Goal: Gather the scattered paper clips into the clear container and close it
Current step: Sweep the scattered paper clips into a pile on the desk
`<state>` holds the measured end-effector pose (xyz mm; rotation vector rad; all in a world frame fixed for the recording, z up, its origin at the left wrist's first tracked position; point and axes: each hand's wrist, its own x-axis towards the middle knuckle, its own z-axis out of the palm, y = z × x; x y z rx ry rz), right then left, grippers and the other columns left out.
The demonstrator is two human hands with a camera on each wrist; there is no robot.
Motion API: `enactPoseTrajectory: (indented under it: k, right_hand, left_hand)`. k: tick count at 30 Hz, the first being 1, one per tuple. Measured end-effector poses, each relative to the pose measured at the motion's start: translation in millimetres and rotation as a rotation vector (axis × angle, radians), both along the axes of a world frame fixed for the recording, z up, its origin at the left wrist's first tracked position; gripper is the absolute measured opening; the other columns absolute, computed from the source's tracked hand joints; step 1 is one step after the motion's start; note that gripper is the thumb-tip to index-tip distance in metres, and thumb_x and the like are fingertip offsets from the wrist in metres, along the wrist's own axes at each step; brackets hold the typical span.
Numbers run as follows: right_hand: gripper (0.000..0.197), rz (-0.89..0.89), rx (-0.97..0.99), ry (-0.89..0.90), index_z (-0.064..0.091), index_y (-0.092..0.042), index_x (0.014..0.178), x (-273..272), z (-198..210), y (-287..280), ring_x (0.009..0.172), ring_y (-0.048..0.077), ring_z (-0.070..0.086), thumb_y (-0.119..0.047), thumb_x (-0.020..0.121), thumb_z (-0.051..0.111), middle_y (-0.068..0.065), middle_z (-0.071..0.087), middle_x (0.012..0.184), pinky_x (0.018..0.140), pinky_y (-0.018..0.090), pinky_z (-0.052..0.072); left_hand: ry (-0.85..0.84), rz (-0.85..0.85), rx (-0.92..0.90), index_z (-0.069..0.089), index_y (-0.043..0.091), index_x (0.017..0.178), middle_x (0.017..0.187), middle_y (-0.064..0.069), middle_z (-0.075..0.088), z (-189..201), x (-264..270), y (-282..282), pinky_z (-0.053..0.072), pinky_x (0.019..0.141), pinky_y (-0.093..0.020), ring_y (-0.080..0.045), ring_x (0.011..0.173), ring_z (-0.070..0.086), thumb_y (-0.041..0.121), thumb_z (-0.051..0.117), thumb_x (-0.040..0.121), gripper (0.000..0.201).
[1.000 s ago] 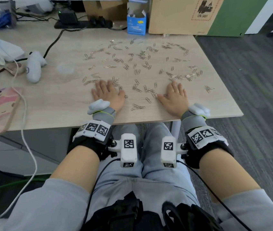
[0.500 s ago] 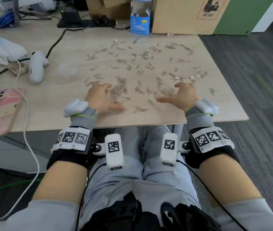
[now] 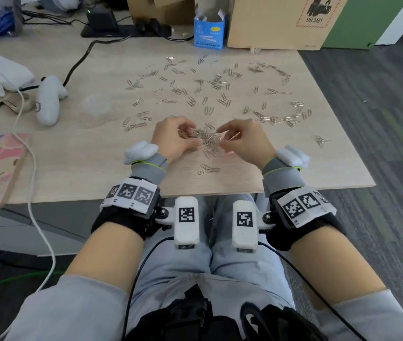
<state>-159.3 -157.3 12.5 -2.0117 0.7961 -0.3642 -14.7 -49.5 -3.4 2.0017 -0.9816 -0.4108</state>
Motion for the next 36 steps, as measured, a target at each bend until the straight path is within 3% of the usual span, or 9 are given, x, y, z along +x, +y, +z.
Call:
enactPoseTrajectory:
  k: [5, 8, 14, 17, 22, 25, 28, 32, 36]
  right_hand:
    - [0.010, 0.299, 0.504, 0.013, 0.069, 0.003, 0.090, -5.1, 13.7, 7.3, 0.060, 0.015, 0.068, -0.001, 0.081, 0.065, 0.009, 0.071, 0.068, 0.063, 0.021, 0.057]
    - [0.016, 0.418, 0.618, 0.148, 0.066, 0.006, 0.099, 0.1, 6.5, 15.4, 0.063, 0.016, 0.070, -0.002, 0.085, 0.060, 0.010, 0.072, 0.075, 0.068, 0.022, 0.059]
    - [0.013, 0.128, 0.637, -0.052, 0.065, -0.002, 0.096, 27.1, -6.0, -1.0, 0.064, 0.011, 0.071, -0.003, 0.088, 0.055, 0.006, 0.074, 0.074, 0.068, 0.019, 0.059]
    - [0.019, 0.003, 0.572, -0.132, 0.063, 0.001, 0.105, 37.4, -7.2, -11.2, 0.064, 0.007, 0.069, -0.002, 0.089, 0.053, 0.009, 0.070, 0.083, 0.067, 0.017, 0.058]
    - [0.020, -0.119, 0.524, -0.295, 0.065, 0.002, 0.104, 38.4, 2.4, -23.4, 0.083, 0.022, 0.065, -0.002, 0.085, 0.059, 0.016, 0.068, 0.090, 0.083, 0.031, 0.054]
    - [0.020, -0.398, 0.253, -0.374, 0.069, -0.004, 0.099, 28.6, 3.2, -41.6, 0.086, 0.020, 0.065, -0.010, 0.081, 0.061, 0.012, 0.071, 0.089, 0.085, 0.032, 0.053]
    - [0.041, -0.675, -0.162, -0.130, 0.061, -0.007, 0.120, 9.5, -6.4, -63.6, 0.127, 0.025, 0.047, -0.024, 0.083, 0.054, 0.010, 0.061, 0.124, 0.109, 0.036, 0.034]
    - [0.074, -0.750, -0.206, 0.424, 0.017, -0.010, 0.148, -15.7, -17.0, -82.8, 0.146, 0.032, -0.013, -0.043, 0.088, 0.044, 0.011, 0.009, 0.159, 0.115, 0.057, -0.007]
    - [0.081, -0.677, -0.129, 0.552, 0.005, -0.005, 0.150, -25.9, -27.4, -91.0, 0.145, 0.034, -0.014, -0.049, 0.090, 0.038, 0.017, -0.004, 0.158, 0.115, 0.052, -0.013]
  left_hand:
    - [0.199, 0.015, -0.070, 0.065, 0.006, 0.096, 0.072, -0.003, 0.061, 12.6, 5.5, 10.4, 0.049, 0.044, -0.016, -0.003, 0.041, 0.055, 0.018, 0.069, 0.079, 0.021]
    - [0.431, -0.080, 0.117, 0.062, 0.001, 0.078, 0.055, -0.007, 0.062, 14.8, 2.5, 19.0, 0.048, 0.039, -0.015, -0.007, 0.036, 0.056, 0.022, 0.056, 0.089, 0.024]
    - [0.542, -0.250, 0.362, 0.061, 0.004, 0.074, 0.046, -0.002, 0.066, 15.1, -1.9, 10.8, 0.045, 0.037, -0.013, -0.012, 0.041, 0.062, 0.020, 0.048, 0.093, 0.029]
    - [0.590, -0.140, 0.256, 0.061, 0.003, 0.078, 0.055, -0.007, 0.067, 17.0, 1.7, -7.2, 0.048, 0.039, -0.015, -0.015, 0.047, 0.066, 0.013, 0.048, 0.091, 0.020]
    - [0.484, 0.054, -0.054, 0.060, 0.004, 0.090, 0.071, -0.008, 0.064, 25.2, 18.1, -21.2, 0.046, 0.040, -0.018, -0.009, 0.043, 0.058, 0.010, 0.053, 0.089, 0.009]
    - [0.184, 0.224, -0.236, 0.063, 0.016, 0.089, 0.082, -0.002, 0.067, 25.6, 43.6, -14.1, 0.053, 0.062, -0.024, -0.009, 0.070, 0.061, 0.007, 0.058, 0.083, 0.012]
    - [-0.070, 0.245, -0.097, 0.061, 0.014, 0.110, 0.120, -0.007, 0.061, 8.1, 62.3, -7.8, 0.043, 0.102, -0.038, -0.021, 0.118, 0.052, 0.008, 0.053, 0.081, 0.031]
    - [-0.261, 0.191, 0.314, 0.039, 0.009, 0.133, 0.143, -0.021, 0.035, -9.3, 70.9, -11.6, 0.021, 0.113, -0.053, -0.039, 0.137, 0.024, 0.020, 0.049, 0.088, 0.047]
    - [-0.250, 0.238, 0.578, 0.020, 0.011, 0.142, 0.156, -0.016, 0.003, -17.9, 63.9, -10.9, -0.001, 0.116, -0.051, -0.034, 0.144, -0.004, 0.038, 0.037, 0.093, 0.058]
